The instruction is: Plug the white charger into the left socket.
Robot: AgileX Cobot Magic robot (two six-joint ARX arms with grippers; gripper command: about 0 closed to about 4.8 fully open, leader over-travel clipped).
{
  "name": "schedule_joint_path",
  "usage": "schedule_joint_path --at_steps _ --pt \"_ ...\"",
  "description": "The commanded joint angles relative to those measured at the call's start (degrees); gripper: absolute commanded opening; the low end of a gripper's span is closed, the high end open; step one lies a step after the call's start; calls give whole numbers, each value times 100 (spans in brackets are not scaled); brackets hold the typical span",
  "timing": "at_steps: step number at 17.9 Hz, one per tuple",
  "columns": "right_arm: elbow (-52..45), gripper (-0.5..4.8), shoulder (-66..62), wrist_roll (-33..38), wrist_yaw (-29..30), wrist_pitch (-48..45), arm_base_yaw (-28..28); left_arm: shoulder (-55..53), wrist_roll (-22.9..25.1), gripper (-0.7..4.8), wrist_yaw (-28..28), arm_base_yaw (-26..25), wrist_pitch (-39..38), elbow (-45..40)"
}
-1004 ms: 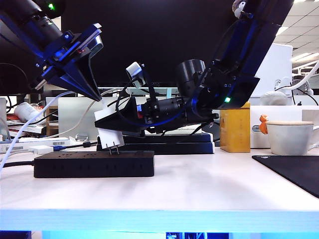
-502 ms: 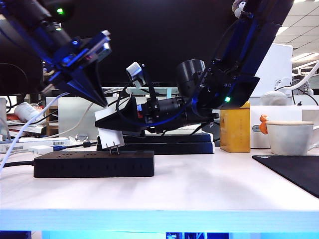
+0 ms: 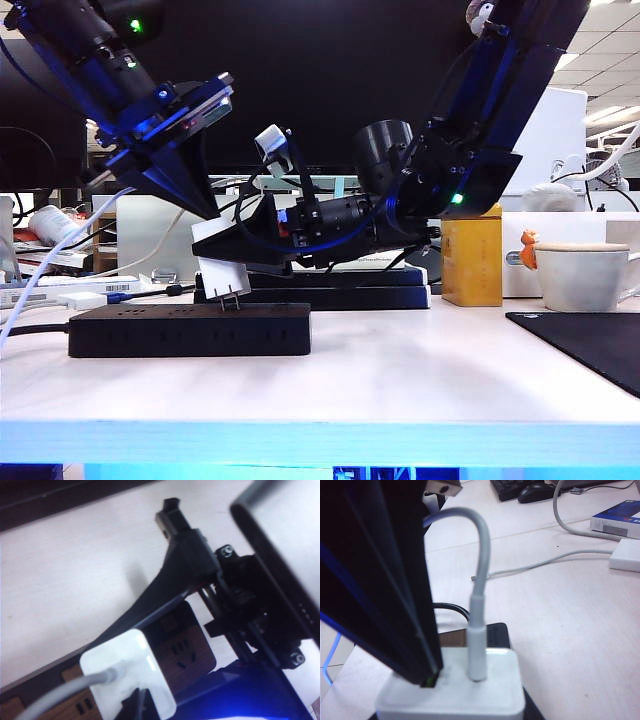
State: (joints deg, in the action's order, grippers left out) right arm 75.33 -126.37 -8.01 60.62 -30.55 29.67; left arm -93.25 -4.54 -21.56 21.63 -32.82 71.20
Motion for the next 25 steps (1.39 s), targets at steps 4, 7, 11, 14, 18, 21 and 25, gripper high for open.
schedule_joint_path --at_steps 4,7,11,14,18,21,25 --pt "-55 62 -20 28 98 525 7 -11 20 13 33 33 -186 -20" --pt "-55 63 -20 31 101 531 7 -13 17 13 -13 81 -184 -20" --pt "-52 63 -22 31 90 645 2 -48 11 13 -31 221 -184 -20" --pt "-52 64 -20 28 94 675 -52 -96 2 13 -31 223 -214 -20" --pt "-52 164 -20 31 76 680 -136 -105 2 13 -33 223 -293 -20" --pt "-52 230 -20 28 79 680 -146 -105 2 13 -83 229 -310 -20" --pt "-52 234 -20 31 83 691 -146 -105 2 13 -208 286 -339 -20"
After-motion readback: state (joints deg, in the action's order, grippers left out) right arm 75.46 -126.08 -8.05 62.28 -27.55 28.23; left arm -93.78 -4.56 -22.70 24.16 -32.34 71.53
